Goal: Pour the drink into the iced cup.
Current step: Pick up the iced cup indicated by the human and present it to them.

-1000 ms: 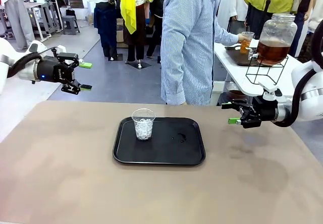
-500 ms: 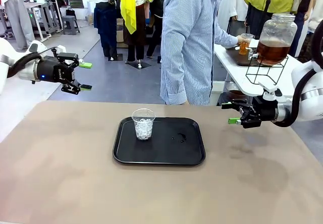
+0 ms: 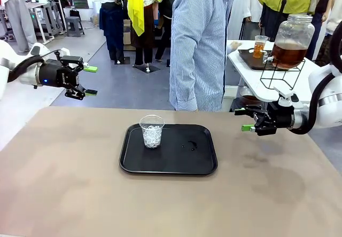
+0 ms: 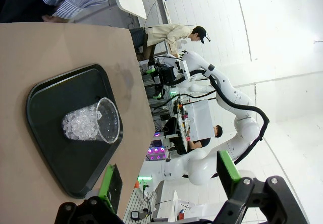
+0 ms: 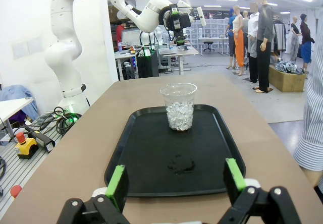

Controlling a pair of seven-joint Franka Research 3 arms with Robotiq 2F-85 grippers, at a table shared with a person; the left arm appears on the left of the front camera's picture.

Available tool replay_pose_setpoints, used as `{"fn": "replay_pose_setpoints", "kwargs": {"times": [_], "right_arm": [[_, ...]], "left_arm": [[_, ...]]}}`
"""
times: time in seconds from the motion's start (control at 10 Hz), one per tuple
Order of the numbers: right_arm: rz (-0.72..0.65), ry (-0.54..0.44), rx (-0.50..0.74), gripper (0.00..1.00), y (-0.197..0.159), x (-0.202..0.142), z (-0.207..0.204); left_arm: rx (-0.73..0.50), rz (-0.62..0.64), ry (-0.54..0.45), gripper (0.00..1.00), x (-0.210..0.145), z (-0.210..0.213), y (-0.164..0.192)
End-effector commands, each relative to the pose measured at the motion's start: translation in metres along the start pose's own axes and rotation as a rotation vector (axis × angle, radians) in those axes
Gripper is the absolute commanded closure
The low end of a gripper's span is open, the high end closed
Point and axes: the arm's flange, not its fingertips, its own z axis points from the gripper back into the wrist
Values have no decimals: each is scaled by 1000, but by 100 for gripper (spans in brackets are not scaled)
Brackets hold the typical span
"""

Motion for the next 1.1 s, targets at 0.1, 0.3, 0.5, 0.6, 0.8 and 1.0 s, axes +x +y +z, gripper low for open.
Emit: {"fn": "replay_pose_setpoints", "kwargs": {"times": [0.1, 0.3, 0.5, 0.6, 0.8, 1.0], "right_arm": [[6, -4, 5, 0, -1, 3, -1], [6, -4, 5, 0, -1, 3, -1], [6, -4, 5, 0, -1, 3, -1], [6, -4, 5, 0, -1, 3, -1], [6, -4, 5, 0, -1, 3, -1], [6, -4, 5, 0, -1, 3, -1]], "left_arm": [[2, -7, -3, 0, -1, 0, -1], [2, -7, -3, 0, -1, 0, -1], [2, -7, -3, 0, -1, 0, -1], [2, -7, -3, 0, -1, 0, -1], [2, -7, -3, 0, -1, 0, -1], [2, -7, -3, 0, -1, 0, -1]]}}
